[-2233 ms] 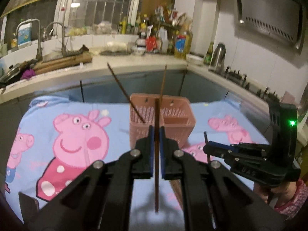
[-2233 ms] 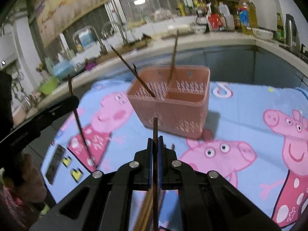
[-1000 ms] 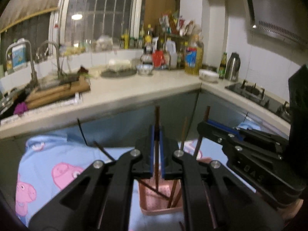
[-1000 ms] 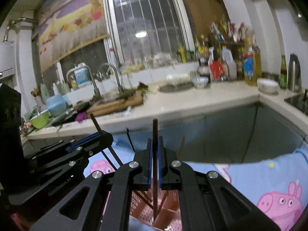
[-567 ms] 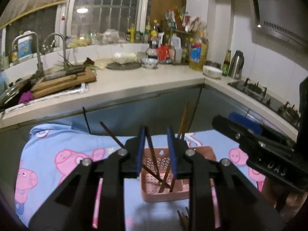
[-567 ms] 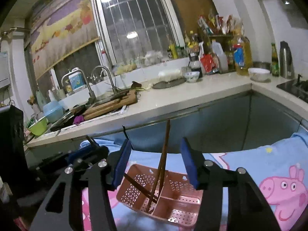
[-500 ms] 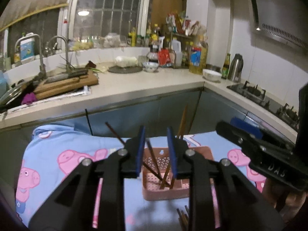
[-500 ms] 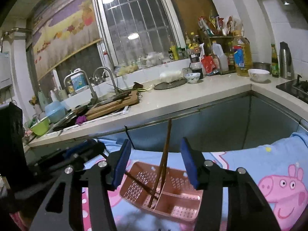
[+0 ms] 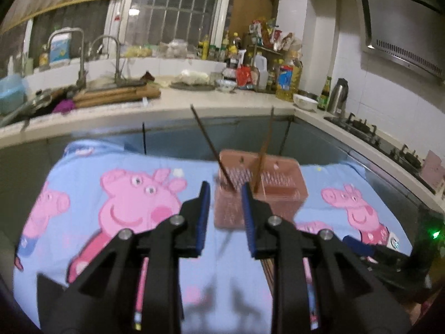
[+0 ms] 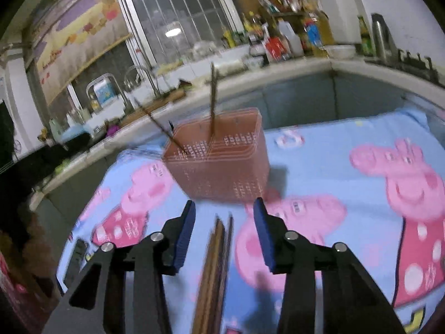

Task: Organize utensils
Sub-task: 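Move both open tools back down to the chopstick row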

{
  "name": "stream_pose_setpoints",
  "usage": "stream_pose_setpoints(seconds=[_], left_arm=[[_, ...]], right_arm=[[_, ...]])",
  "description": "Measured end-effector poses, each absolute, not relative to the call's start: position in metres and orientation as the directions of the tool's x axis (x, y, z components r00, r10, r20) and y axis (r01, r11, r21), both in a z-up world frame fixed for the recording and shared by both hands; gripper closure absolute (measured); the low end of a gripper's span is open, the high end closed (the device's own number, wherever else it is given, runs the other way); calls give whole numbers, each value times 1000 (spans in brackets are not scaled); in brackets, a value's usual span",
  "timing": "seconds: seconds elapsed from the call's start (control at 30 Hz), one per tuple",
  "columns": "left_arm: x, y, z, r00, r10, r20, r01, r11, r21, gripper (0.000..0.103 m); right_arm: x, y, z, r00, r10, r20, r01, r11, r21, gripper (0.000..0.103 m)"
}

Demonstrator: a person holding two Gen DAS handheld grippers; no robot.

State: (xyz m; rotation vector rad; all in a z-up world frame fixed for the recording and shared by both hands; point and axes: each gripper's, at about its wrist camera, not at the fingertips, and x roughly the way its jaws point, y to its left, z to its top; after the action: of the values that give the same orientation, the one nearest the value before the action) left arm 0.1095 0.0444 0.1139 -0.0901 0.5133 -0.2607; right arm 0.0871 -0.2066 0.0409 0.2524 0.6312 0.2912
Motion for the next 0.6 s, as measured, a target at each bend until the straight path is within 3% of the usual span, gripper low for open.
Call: stream_pose_setpoints(seconds=[0.27, 0.6], left_arm=[[89, 3, 26, 640, -367, -675, 333, 924, -187, 82], [84, -30, -25, 517, -381, -767, 369, 907, -202, 82]], right_arm=[[55, -180, -30, 626, 315, -714, -214, 949, 231, 103], [37, -162, -49, 568, 311, -763, -261, 946, 191, 103]])
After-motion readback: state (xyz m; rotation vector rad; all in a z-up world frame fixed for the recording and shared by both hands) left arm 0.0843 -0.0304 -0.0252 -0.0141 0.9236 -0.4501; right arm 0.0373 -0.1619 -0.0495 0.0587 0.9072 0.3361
